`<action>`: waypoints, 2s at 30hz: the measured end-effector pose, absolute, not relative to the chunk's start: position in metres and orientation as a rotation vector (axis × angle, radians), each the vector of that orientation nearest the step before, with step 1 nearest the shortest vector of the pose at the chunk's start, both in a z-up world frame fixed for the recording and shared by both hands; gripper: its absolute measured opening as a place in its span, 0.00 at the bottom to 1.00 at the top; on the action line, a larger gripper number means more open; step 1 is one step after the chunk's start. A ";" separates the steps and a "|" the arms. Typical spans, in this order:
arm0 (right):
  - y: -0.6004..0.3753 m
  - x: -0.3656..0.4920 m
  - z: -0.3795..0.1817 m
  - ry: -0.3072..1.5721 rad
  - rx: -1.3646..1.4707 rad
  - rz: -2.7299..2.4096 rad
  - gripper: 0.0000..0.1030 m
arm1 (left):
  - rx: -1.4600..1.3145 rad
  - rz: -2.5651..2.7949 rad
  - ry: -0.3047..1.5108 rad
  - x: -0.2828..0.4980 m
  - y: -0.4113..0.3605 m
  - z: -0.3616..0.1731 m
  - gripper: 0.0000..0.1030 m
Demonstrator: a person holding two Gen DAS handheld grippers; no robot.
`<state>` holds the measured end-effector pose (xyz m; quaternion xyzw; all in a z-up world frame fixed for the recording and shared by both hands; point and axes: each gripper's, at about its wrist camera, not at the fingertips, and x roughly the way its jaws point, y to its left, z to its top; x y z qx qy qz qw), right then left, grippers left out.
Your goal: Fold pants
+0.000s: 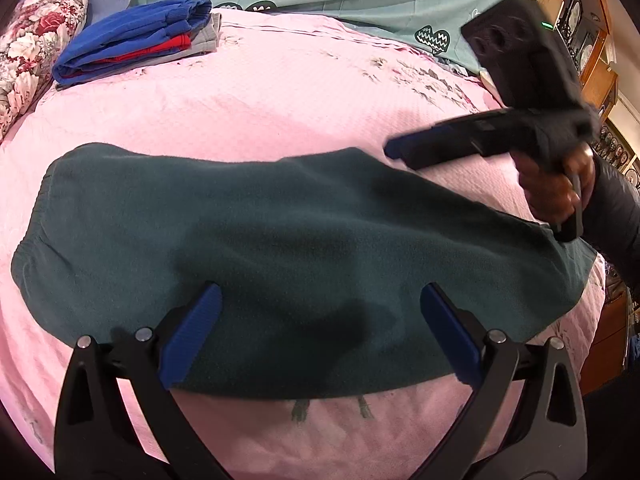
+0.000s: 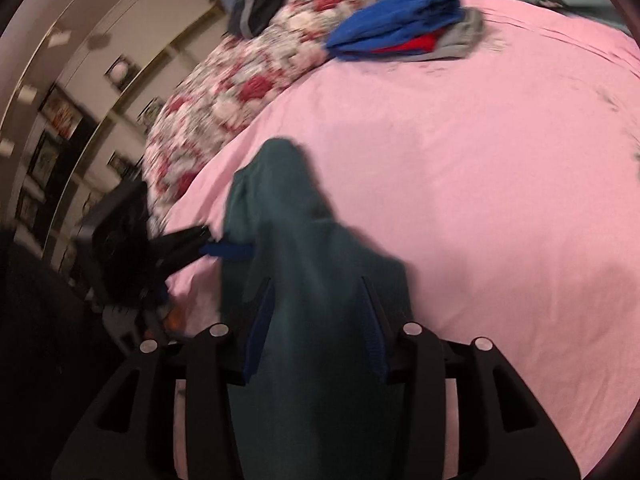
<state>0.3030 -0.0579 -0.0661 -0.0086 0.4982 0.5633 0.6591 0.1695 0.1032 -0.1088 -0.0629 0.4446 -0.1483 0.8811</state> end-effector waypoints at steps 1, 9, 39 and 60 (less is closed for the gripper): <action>-0.059 0.310 -0.069 1.138 -0.003 1.250 0.43 | -0.132 -0.309 0.926 0.169 0.103 -0.109 0.98; -0.046 0.326 -0.095 1.314 0.011 1.304 0.44 | -0.132 -0.308 0.927 0.170 0.103 -0.109 0.98; -0.024 0.294 -0.083 1.120 0.046 1.258 0.54 | -0.097 -0.290 0.936 0.169 0.097 -0.109 0.98; -0.228 0.162 -0.039 0.912 0.327 0.624 0.55 | -0.068 -0.279 0.941 0.173 0.094 -0.109 0.98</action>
